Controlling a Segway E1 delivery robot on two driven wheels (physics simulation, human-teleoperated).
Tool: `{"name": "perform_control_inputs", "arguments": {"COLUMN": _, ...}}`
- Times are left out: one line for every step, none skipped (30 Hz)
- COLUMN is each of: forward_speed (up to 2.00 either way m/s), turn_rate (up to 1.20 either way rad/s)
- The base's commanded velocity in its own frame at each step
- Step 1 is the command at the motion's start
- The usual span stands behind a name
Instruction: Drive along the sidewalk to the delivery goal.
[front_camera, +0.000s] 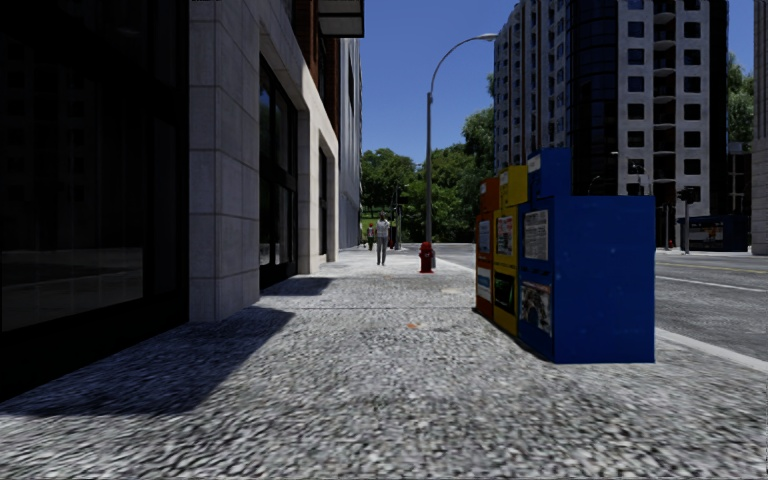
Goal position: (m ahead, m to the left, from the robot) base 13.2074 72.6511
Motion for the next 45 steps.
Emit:
{"name": "perform_control_inputs", "arguments": {"forward_speed": 2.00, "turn_rate": 0.18}}
{"name": "perform_control_inputs", "arguments": {"forward_speed": 2.00, "turn_rate": 0.22}}
{"name": "perform_control_inputs", "arguments": {"forward_speed": 2.00, "turn_rate": 0.22}}
{"name": "perform_control_inputs", "arguments": {"forward_speed": 2.00, "turn_rate": 0.23}}
{"name": "perform_control_inputs", "arguments": {"forward_speed": 2.00, "turn_rate": 0.23}}
{"name": "perform_control_inputs", "arguments": {"forward_speed": 2.00, "turn_rate": 0.25}}
{"name": "perform_control_inputs", "arguments": {"forward_speed": 2.00, "turn_rate": 0.26}}
{"name": "perform_control_inputs", "arguments": {"forward_speed": 2.00, "turn_rate": 0.26}}
{"name": "perform_control_inputs", "arguments": {"forward_speed": 2.00, "turn_rate": 0.26}}
{"name": "perform_control_inputs", "arguments": {"forward_speed": 2.00, "turn_rate": 0.27}}
{"name": "perform_control_inputs", "arguments": {"forward_speed": 2.00, "turn_rate": 0.27}}
{"name": "perform_control_inputs", "arguments": {"forward_speed": 2.00, "turn_rate": 0.27}}
{"name": "perform_control_inputs", "arguments": {"forward_speed": 2.00, "turn_rate": 0.27}}
{"name": "perform_control_inputs", "arguments": {"forward_speed": 2.00, "turn_rate": 0.27}}
{"name": "perform_control_inputs", "arguments": {"forward_speed": 2.00, "turn_rate": 0.27}}
{"name": "perform_control_inputs", "arguments": {"forward_speed": 2.00, "turn_rate": 0.27}}
{"name": "perform_control_inputs", "arguments": {"forward_speed": 2.00, "turn_rate": 0.27}}
{"name": "perform_control_inputs", "arguments": {"forward_speed": 2.00, "turn_rate": 0.27}}
{"name": "perform_control_inputs", "arguments": {"forward_speed": 2.00, "turn_rate": 0.27}}
{"name": "perform_control_inputs", "arguments": {"forward_speed": 2.00, "turn_rate": 0.27}}
{"name": "perform_control_inputs", "arguments": {"forward_speed": 2.00, "turn_rate": 0.27}}
{"name": "perform_control_inputs", "arguments": {"forward_speed": 2.00, "turn_rate": 0.27}}
{"name": "perform_control_inputs", "arguments": {"forward_speed": 2.00, "turn_rate": 0.27}}
{"name": "perform_control_inputs", "arguments": {"forward_speed": 2.00, "turn_rate": 0.27}}
{"name": "perform_control_inputs", "arguments": {"forward_speed": 2.00, "turn_rate": 0.27}}
{"name": "perform_control_inputs", "arguments": {"forward_speed": 2.00, "turn_rate": 0.27}}
{"name": "perform_control_inputs", "arguments": {"forward_speed": 2.00, "turn_rate": 0.27}}
{"name": "perform_control_inputs", "arguments": {"forward_speed": 2.00, "turn_rate": 0.27}}
{"name": "perform_control_inputs", "arguments": {"forward_speed": 2.00, "turn_rate": 0.27}}
{"name": "perform_control_inputs", "arguments": {"forward_speed": 2.00, "turn_rate": 0.27}}
{"name": "perform_control_inputs", "arguments": {"forward_speed": 2.00, "turn_rate": 0.27}}
{"name": "perform_control_inputs", "arguments": {"forward_speed": 2.00, "turn_rate": 0.27}}
{"name": "perform_control_inputs", "arguments": {"forward_speed": 2.00, "turn_rate": 0.27}}
{"name": "perform_control_inputs", "arguments": {"forward_speed": 2.00, "turn_rate": 0.27}}
{"name": "perform_control_inputs", "arguments": {"forward_speed": 2.00, "turn_rate": 0.27}}
{"name": "perform_control_inputs", "arguments": {"forward_speed": 2.00, "turn_rate": 0.27}}
{"name": "perform_control_inputs", "arguments": {"forward_speed": 2.00, "turn_rate": 0.27}}
{"name": "perform_control_inputs", "arguments": {"forward_speed": 2.00, "turn_rate": 0.27}}
{"name": "perform_control_inputs", "arguments": {"forward_speed": 2.00, "turn_rate": 0.27}}
{"name": "perform_control_inputs", "arguments": {"forward_speed": 2.00, "turn_rate": 0.27}}
{"name": "perform_control_inputs", "arguments": {"forward_speed": 2.00, "turn_rate": 0.27}}
{"name": "perform_control_inputs", "arguments": {"forward_speed": 2.00, "turn_rate": 0.27}}
{"name": "perform_control_inputs", "arguments": {"forward_speed": 2.00, "turn_rate": 0.27}}
{"name": "perform_control_inputs", "arguments": {"forward_speed": 2.00, "turn_rate": 0.24}}
{"name": "perform_control_inputs", "arguments": {"forward_speed": 2.00, "turn_rate": 0.14}}
